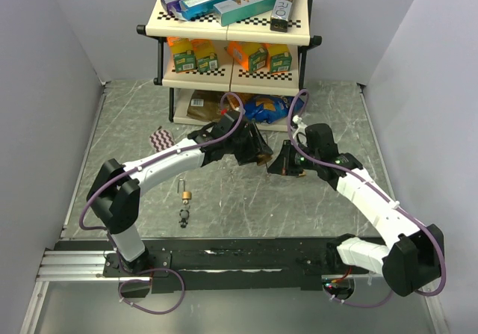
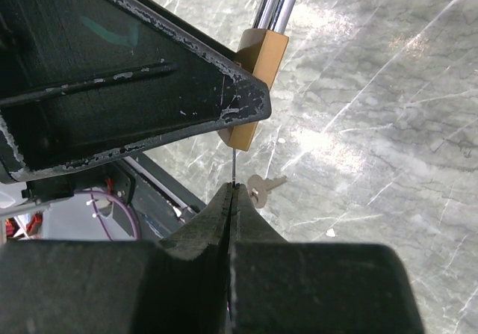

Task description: Unlock with the key

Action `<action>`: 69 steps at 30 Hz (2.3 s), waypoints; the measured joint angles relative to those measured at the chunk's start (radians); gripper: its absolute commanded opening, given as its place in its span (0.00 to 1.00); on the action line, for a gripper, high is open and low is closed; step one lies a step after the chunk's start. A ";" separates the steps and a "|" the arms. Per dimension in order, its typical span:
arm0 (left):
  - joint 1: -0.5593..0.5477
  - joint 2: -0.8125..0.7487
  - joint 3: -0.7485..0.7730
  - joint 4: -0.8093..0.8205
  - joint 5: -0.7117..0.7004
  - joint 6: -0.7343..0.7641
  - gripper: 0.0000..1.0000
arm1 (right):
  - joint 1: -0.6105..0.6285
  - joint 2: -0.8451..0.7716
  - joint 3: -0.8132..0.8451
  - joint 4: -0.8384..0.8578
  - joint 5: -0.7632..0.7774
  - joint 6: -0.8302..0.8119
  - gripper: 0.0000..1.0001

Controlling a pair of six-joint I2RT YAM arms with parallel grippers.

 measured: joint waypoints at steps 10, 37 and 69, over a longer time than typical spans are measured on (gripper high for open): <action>0.001 0.000 0.000 0.011 -0.001 0.000 0.01 | -0.004 0.019 0.019 0.000 0.003 0.001 0.00; 0.016 -0.027 -0.032 0.076 -0.029 0.000 0.01 | -0.024 0.082 0.063 0.082 -0.002 0.019 0.00; 0.028 -0.153 -0.180 0.320 -0.055 0.019 0.01 | -0.076 0.053 -0.001 0.336 -0.108 0.149 0.00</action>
